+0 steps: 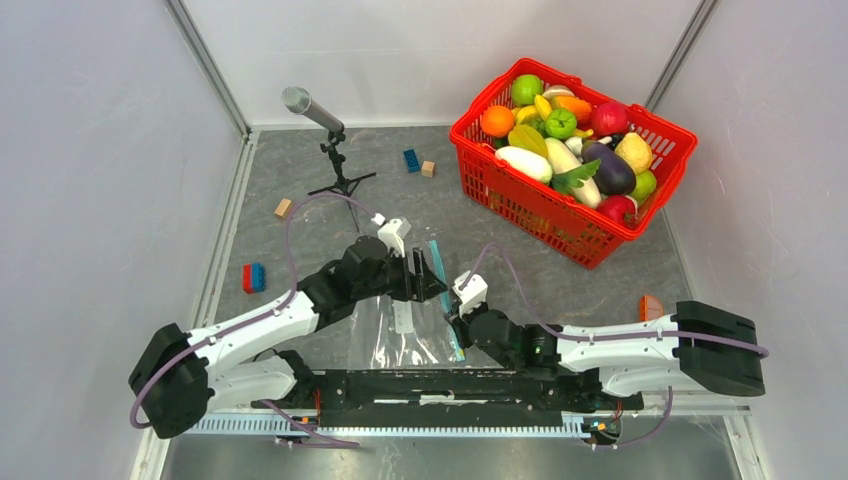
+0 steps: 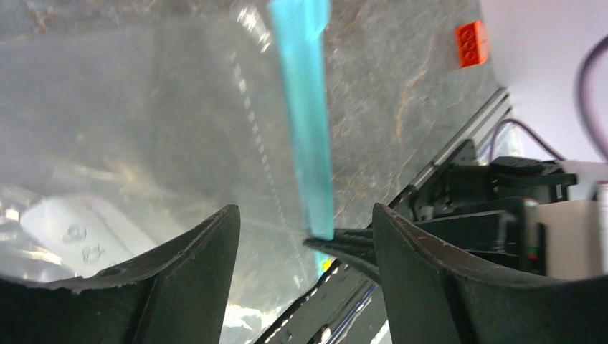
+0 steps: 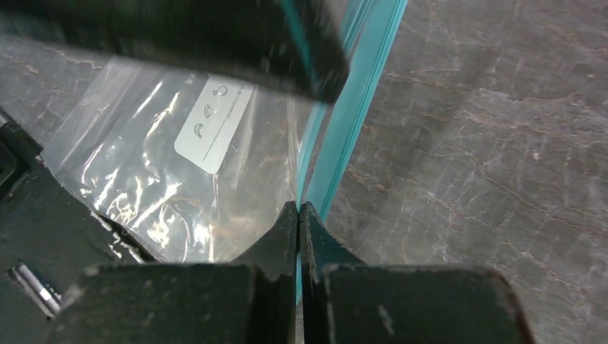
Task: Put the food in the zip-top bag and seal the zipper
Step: Pick up the zipper food storage bag at the center of the board.
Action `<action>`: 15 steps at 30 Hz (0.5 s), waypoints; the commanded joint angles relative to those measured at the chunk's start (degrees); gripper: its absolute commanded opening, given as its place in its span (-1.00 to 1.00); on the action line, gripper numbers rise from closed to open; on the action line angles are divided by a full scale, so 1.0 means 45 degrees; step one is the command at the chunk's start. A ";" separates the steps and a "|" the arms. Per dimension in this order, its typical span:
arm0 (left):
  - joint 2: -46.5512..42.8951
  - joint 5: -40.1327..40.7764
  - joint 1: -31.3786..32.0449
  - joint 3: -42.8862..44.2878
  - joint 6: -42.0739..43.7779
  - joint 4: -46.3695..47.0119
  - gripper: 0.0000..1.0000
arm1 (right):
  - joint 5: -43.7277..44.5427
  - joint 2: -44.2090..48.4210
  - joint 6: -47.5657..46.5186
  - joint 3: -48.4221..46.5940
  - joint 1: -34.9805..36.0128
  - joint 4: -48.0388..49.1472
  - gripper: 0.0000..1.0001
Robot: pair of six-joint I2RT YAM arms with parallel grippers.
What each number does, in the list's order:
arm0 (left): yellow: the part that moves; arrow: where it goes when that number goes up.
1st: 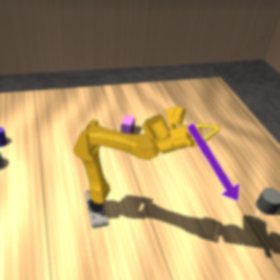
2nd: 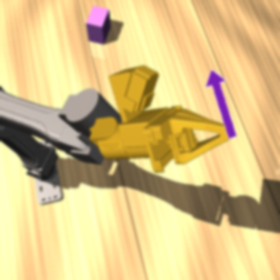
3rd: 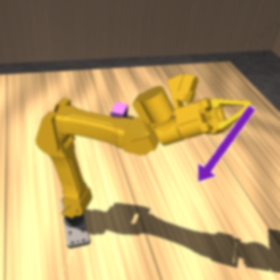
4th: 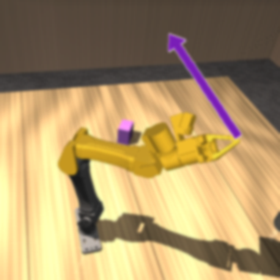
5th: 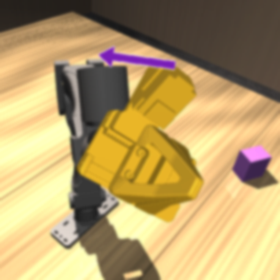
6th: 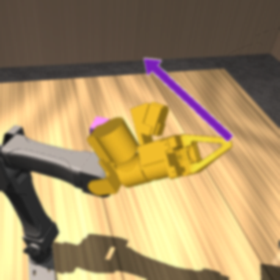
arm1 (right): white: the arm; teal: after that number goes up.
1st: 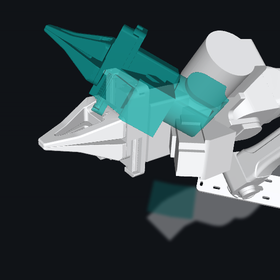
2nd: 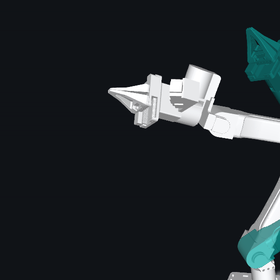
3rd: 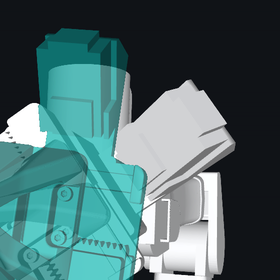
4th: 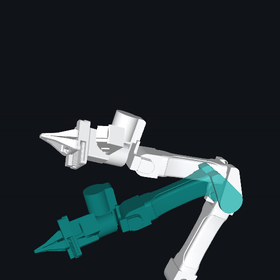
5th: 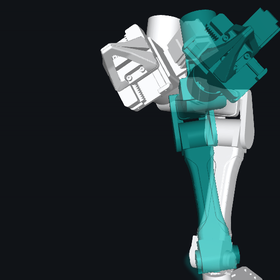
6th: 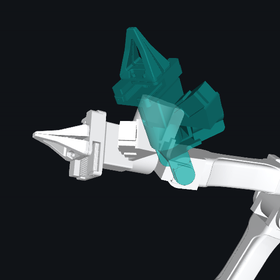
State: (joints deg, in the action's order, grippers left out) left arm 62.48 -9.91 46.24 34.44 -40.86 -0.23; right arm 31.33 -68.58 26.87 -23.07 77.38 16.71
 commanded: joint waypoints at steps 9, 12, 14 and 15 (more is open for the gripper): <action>0.0788 0.2783 0.1117 0.1499 0.0969 -0.1919 0.44 | 0.3242 -0.0394 -0.0607 -0.1013 0.1166 -0.0866 -1.00; 0.1016 0.2757 0.1394 0.1916 0.1116 -0.1940 0.47 | 0.3548 -0.0541 -0.0821 -0.1141 0.1411 -0.0855 -1.00; 0.1127 0.2826 0.1620 0.2117 0.1170 -0.1977 0.47 | 0.3580 -0.0576 -0.0871 -0.1163 0.1466 -0.0787 -1.00; 0.1210 0.2827 0.1693 0.2180 0.1181 -0.1987 0.47 | 0.3572 -0.0565 -0.0901 -0.1143 0.1475 -0.0729 -1.00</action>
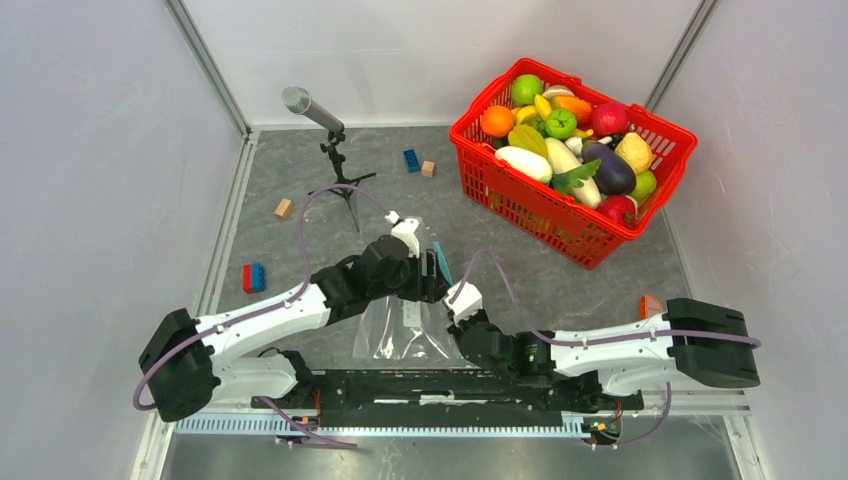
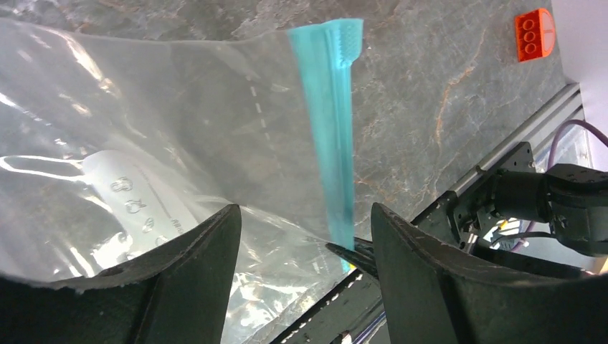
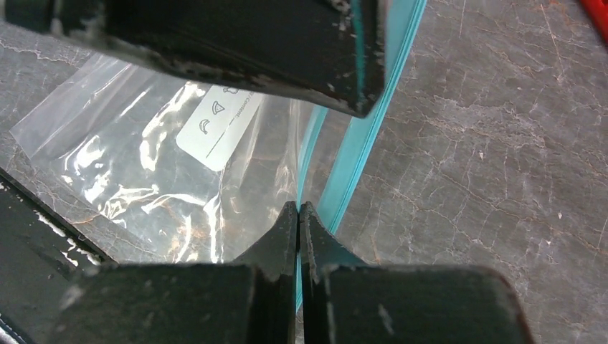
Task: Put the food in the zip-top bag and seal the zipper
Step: Pick up the zipper food storage bag at the center of the board.
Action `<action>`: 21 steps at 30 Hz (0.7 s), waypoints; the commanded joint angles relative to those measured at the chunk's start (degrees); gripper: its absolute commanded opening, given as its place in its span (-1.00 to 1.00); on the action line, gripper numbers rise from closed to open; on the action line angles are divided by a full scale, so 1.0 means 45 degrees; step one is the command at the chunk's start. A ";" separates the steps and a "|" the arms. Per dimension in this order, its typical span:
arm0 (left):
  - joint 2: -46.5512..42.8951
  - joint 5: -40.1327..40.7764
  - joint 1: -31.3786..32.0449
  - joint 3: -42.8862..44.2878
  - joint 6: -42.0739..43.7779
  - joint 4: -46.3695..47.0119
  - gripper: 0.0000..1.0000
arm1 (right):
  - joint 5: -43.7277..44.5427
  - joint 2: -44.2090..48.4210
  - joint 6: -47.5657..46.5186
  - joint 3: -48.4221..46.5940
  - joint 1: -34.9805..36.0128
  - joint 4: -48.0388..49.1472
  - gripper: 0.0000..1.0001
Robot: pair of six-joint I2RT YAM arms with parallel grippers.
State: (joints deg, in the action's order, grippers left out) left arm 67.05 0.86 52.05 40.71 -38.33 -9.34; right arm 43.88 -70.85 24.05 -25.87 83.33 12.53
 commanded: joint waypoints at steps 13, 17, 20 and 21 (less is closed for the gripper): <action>0.0634 0.1744 0.0757 0.0902 0.0705 -0.0744 0.07 | 0.0841 0.0637 -0.0299 0.0166 0.0157 0.0918 -1.00; 0.1016 0.1734 0.0813 0.1129 0.0814 -0.0795 -0.06 | 0.0711 0.0771 -0.0700 0.0439 0.0176 0.1463 -1.00; 0.1236 0.1669 0.0844 0.1249 0.0862 -0.0799 -0.11 | 0.0602 0.0859 -0.1049 0.0491 0.0203 0.1658 -1.00; 0.1310 0.1645 0.0844 0.1269 0.0861 -0.0795 -0.11 | 0.0548 0.0871 -0.1225 0.0511 0.0230 0.1766 -1.00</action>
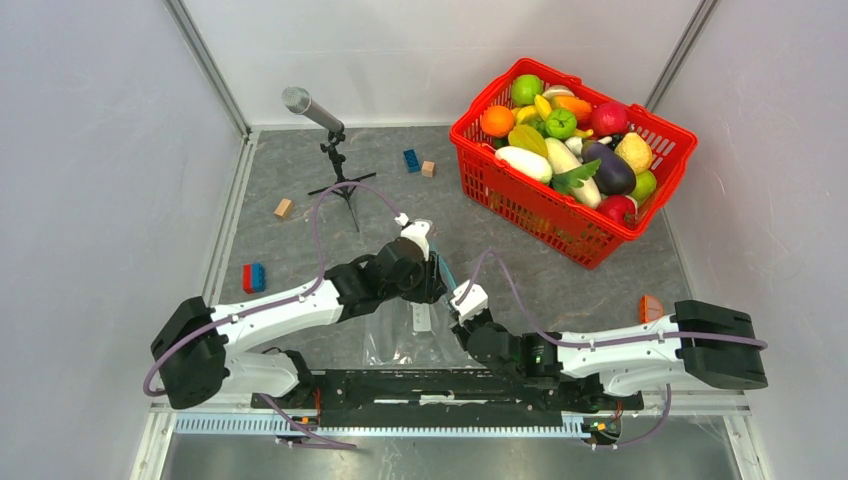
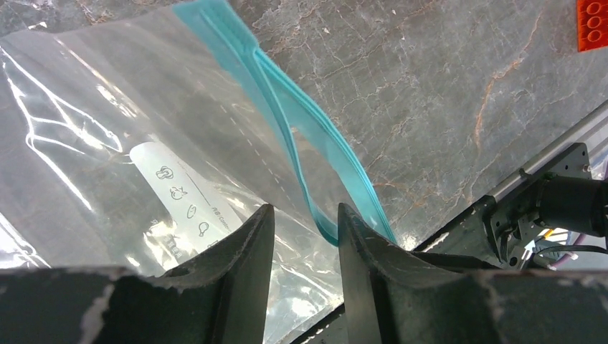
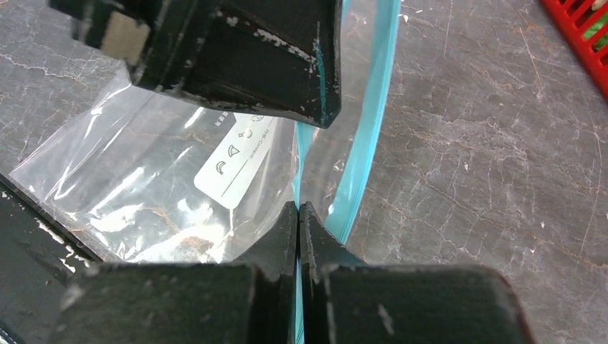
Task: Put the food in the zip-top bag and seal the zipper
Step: Pick up the zipper food storage bag at the center of the board.
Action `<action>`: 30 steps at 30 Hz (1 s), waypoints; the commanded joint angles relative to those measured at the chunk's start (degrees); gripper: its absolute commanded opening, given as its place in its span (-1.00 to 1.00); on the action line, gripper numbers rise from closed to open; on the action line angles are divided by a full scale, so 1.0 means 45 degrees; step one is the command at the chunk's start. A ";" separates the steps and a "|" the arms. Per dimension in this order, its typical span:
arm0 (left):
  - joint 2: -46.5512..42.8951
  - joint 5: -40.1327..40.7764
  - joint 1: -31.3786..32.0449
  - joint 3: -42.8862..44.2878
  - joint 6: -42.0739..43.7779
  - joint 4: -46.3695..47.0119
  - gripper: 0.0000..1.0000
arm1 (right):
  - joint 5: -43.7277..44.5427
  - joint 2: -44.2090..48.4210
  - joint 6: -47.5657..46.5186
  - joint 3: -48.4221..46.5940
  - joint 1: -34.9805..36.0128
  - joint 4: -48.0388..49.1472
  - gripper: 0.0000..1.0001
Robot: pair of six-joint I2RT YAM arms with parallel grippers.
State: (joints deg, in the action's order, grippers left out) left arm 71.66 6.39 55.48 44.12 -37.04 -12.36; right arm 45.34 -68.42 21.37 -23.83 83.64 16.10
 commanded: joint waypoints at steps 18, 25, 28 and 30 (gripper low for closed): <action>0.1082 0.0264 0.0112 0.0742 0.0761 -0.0193 -0.82 | -0.0700 0.0039 -0.1455 0.0033 0.0350 0.1586 -1.00; 0.0926 0.0152 0.0102 0.0725 0.0867 -0.0154 -0.96 | -0.1060 0.0070 -0.0988 0.0098 0.0340 0.1635 -0.87; 0.0552 0.0230 0.0110 0.0545 0.0905 -0.0027 -0.95 | -0.1125 0.0521 -0.0389 0.0092 0.0239 0.1325 -0.70; 0.0184 0.0408 0.0101 0.0351 0.0938 -0.0017 -0.95 | -0.1315 0.1039 0.0161 0.0163 -0.0033 0.1113 -0.49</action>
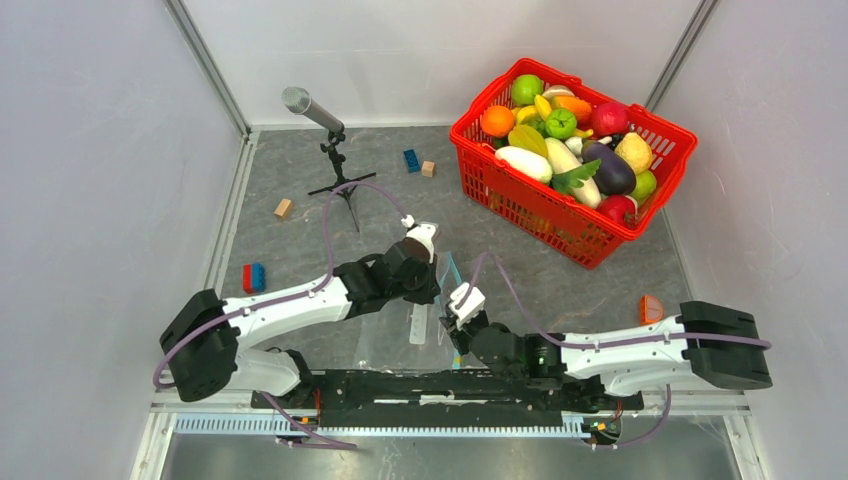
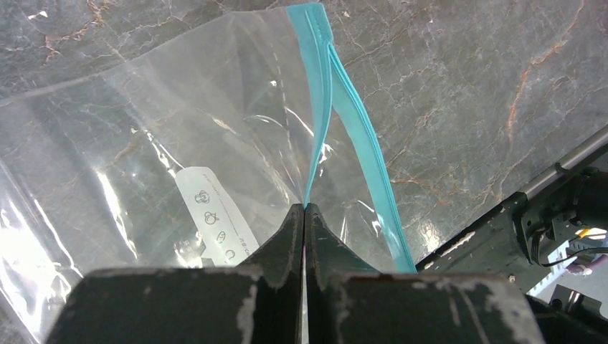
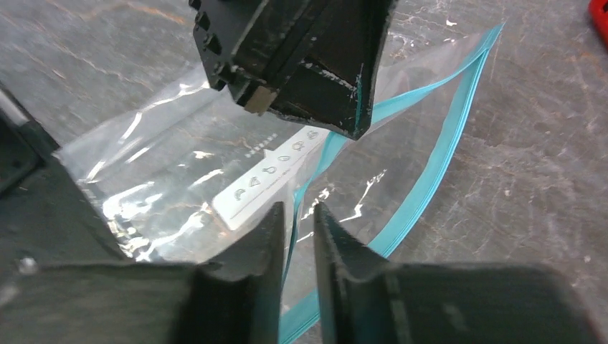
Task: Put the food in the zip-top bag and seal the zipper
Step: Pick up the zipper food storage bag at the center of the board.
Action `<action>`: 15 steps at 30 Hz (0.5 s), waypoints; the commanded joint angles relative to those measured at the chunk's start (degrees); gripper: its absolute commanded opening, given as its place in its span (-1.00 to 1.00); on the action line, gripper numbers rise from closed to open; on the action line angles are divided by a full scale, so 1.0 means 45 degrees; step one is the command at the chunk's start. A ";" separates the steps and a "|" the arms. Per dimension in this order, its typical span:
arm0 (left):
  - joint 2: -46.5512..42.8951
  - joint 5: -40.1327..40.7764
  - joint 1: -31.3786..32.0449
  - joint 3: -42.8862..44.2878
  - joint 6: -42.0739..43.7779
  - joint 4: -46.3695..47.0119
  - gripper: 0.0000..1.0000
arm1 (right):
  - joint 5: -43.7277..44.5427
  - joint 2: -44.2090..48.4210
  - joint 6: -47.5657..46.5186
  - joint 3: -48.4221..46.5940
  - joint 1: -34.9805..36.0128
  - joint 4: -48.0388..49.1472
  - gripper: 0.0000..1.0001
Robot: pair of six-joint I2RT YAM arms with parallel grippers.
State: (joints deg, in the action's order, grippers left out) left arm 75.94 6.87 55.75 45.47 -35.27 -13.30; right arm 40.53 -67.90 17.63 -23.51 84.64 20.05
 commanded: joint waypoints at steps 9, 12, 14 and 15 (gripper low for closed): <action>-0.2682 0.0731 0.0050 -0.0755 0.0777 0.0252 -0.96 | -0.1896 0.3541 0.3925 0.1221 -0.3004 -0.0858 0.01; -0.2906 0.0732 0.0052 -0.0802 0.0823 0.0207 -0.96 | -0.2642 0.3681 0.4256 0.1561 -0.3353 -0.0449 0.10; -0.2974 0.0651 0.0053 -0.0807 0.0807 0.0202 -0.96 | -0.3095 0.3491 0.4421 0.1621 -0.3476 -0.0117 0.11; -0.2997 0.0585 0.0048 -0.0784 0.0808 0.0202 -0.96 | -0.3259 0.3321 0.4465 0.1615 -0.3495 0.0062 0.11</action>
State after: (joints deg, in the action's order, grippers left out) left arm 63.79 8.80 55.75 42.24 -34.11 -13.39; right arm 31.24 -51.94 33.78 -16.91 69.41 17.91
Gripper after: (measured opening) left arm 0.033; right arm 0.551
